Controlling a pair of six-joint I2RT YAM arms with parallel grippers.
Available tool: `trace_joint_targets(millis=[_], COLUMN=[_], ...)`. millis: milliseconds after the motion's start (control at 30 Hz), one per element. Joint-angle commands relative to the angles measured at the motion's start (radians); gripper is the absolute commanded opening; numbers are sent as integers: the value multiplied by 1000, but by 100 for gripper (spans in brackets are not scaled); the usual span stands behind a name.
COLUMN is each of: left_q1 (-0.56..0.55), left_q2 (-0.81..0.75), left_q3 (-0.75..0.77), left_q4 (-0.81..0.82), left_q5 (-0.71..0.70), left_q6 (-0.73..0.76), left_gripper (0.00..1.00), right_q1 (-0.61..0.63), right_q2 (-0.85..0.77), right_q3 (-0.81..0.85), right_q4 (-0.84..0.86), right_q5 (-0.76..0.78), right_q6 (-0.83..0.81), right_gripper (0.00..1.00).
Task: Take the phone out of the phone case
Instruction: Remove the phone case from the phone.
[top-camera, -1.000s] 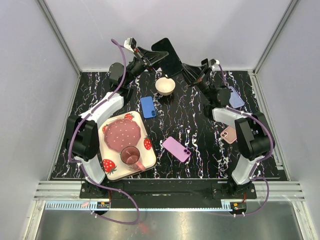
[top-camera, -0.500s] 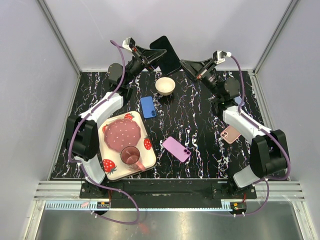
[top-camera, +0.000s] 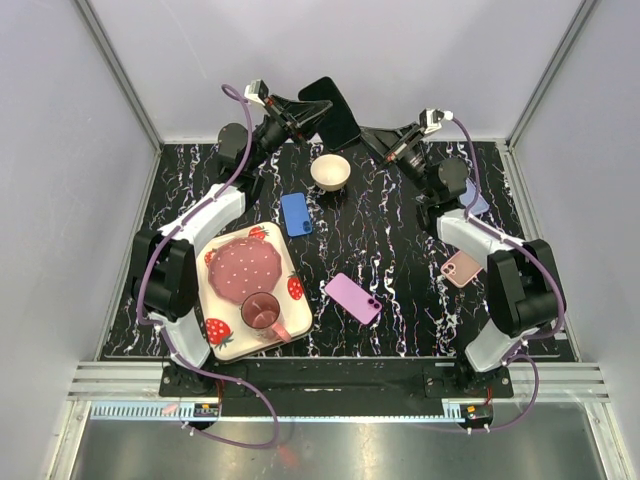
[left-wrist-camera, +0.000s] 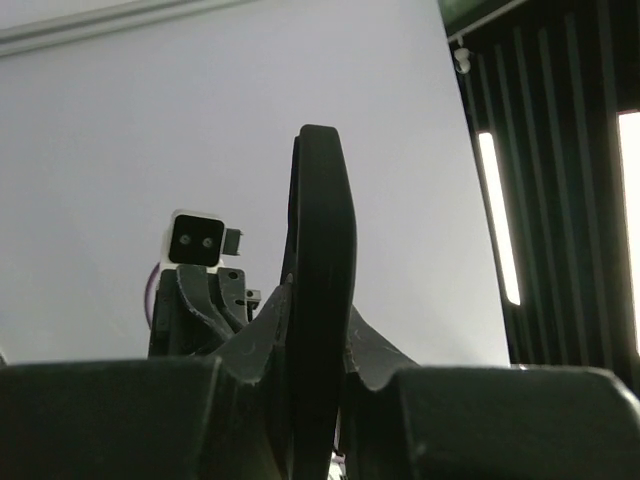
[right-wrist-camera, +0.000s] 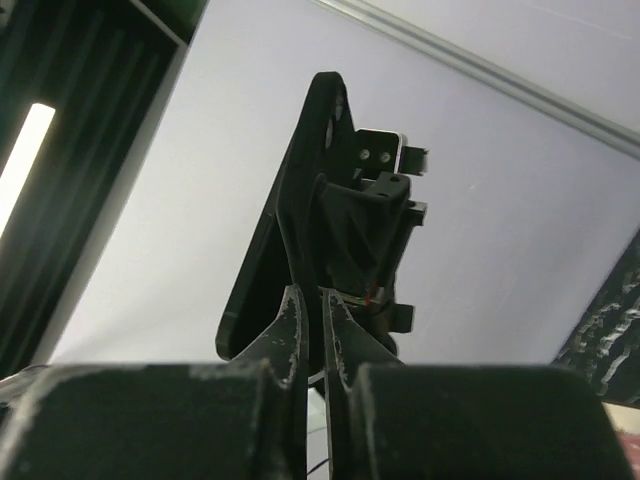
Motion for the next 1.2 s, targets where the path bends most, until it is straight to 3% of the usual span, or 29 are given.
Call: trace_joint_targets(millis=[0, 100, 233, 267, 433, 533, 667, 700, 767, 833, 867, 967, 1000, 1067, 1100, 1167], left_q1=[-117, -125, -136, -136, -140, -143, -154, -156, -157, -157, -157, -157, -160, -163, -165, -166], left_q2=[-174, -166, -166, -166, -172, -175, -174, -168, -155, -148, -139, -125, -125, -129, -134, -148], left_q3=[105, 117, 85, 55, -30, -47, -86, -99, -143, -178, -212, -263, -274, -287, -292, -295], left_q4=[324, 304, 299, 302, 357, 333, 307, 322, 369, 388, 383, 399, 396, 344, 316, 208], left_q5=[64, 76, 96, 100, 125, 165, 200, 212, 222, 242, 251, 281, 288, 306, 314, 330], left_q6=[-178, -174, -168, -171, -192, -169, -142, -143, -154, -151, -151, -135, -123, -68, -42, 47], left_gripper=[0, 0, 0, 0, 0, 0, 0, 0, 0, 0, 7, 16, 28, 40, 57, 70], right_q1=[57, 58, 57, 58, 58, 58, 57, 51, 37, 20, 12, -31, -44, -58, -63, -89], right_q2=[130, 98, 79, 76, 52, 58, 79, 90, 119, 142, 168, 184, 177, 148, 135, 75], right_q3=[-62, -37, -13, -7, 38, 35, 12, -4, -56, -128, -155, -261, -307, -344, -375, -401], right_q4=[-592, -652, -614, -608, -576, -469, -249, -117, 102, 240, 341, 395, 392, 362, 339, 232], right_q5=[-159, -157, -238, -252, -335, -373, -403, -398, -378, -349, -337, -312, -309, -308, -311, -318], right_q6=[-205, -278, -281, -279, -240, -154, -8, 29, 155, 274, 308, 351, 345, 319, 307, 246], right_gripper=[0, 1, 28, 30, 36, 36, 30, 16, 0, 0, 0, 0, 0, 0, 0, 0])
